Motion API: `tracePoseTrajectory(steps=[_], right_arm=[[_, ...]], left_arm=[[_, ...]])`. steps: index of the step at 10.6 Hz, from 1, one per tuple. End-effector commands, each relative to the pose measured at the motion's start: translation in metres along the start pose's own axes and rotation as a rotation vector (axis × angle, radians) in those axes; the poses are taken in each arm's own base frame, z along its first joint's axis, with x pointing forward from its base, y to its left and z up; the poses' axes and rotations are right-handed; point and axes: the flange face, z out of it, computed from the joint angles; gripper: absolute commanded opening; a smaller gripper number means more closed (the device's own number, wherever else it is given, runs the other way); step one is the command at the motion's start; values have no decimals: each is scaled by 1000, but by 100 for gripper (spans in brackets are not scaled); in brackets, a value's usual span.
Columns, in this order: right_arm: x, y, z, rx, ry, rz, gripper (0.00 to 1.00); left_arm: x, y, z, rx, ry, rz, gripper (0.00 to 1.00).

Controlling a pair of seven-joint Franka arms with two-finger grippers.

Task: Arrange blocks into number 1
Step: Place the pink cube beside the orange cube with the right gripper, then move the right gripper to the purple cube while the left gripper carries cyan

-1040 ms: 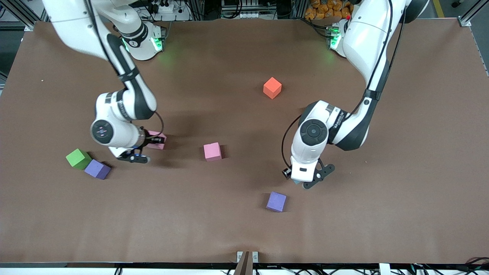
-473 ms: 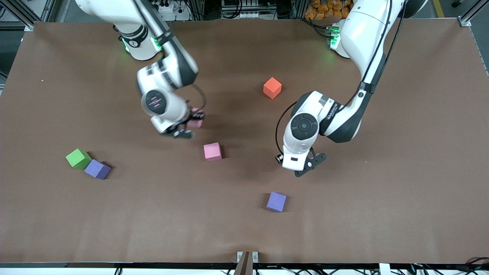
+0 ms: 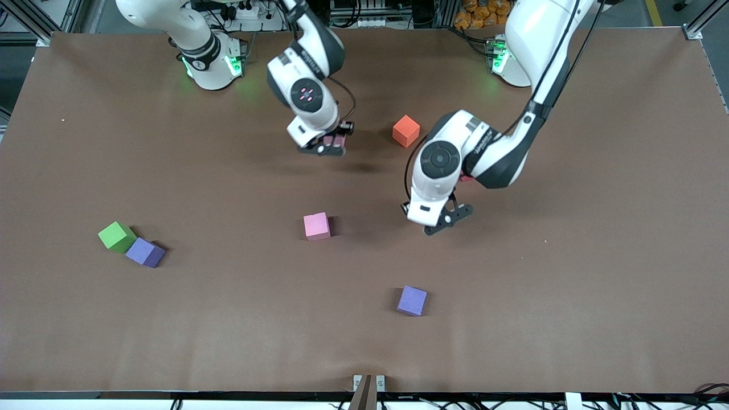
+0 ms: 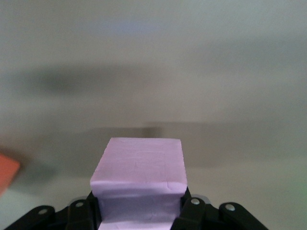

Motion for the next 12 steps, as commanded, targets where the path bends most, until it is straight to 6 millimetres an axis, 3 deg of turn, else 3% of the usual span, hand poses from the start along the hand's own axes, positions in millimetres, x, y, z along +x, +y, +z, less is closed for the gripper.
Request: tracePoseTrajectory(steps=[1, 2, 6, 7, 9, 10, 11, 12], right_arm=[[-25, -4, 14, 28, 5, 0, 0], [-39, -14, 28, 30, 4, -15, 0], [-27, -16, 48, 36, 39, -1, 1], [-26, -17, 48, 40, 42, -3, 16], [-22, -16, 47, 43, 44, 4, 24], [-19, -17, 47, 47, 45, 12, 44], [-16, -17, 44, 56, 47, 21, 84], [-8, -14, 40, 61, 44, 42, 100]], left_arm=[[-8, -10, 10, 6, -21, 25, 0], [-3, -12, 12, 9, -23, 31, 0], [-9, -10, 34, 37, -43, 40, 0], [-8, -9, 41, 44, -50, 40, 0], [-1, -13, 42, 43, -53, 41, 0], [1, -14, 42, 43, -53, 38, 0], [2, -14, 42, 42, -51, 38, 0], [3, -14, 43, 40, -48, 39, 0]])
